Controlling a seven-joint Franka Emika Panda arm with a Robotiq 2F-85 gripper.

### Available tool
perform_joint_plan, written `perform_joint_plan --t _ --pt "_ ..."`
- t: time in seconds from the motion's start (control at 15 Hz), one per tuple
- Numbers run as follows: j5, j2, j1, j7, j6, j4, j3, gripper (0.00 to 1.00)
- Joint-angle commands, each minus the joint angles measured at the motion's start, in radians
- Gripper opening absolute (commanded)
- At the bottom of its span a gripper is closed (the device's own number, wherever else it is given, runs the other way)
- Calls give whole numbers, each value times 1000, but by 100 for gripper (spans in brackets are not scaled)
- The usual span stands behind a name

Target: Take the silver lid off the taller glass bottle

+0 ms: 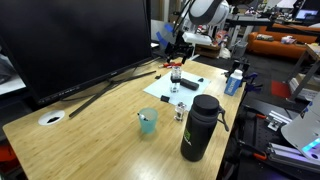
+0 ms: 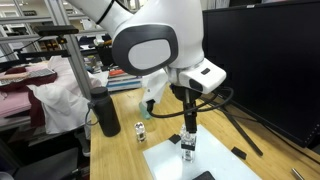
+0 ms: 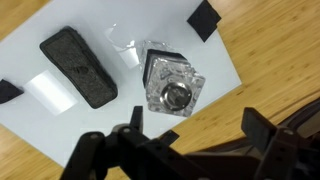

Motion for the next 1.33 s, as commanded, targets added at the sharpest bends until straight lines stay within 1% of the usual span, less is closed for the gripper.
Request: perform_joint_plan --t 0.0,0.13,0.27,0.6,0.8,0.93,1.0,1.27 --pt "-34 15 4 115 -27 22 -12 100" --pt "-74 22 10 188 -40 25 -23 100" --pt "-94 31 11 223 -46 28 -26 100" --pt "-92 41 10 218 -48 34 -19 100" --pt "-94 35 14 217 -95 46 -17 96" --pt "-95 36 16 217 -149 62 -15 97" --pt "-90 37 14 211 -183 75 -13 99" --pt "-77 50 9 189 -249 125 -6 100"
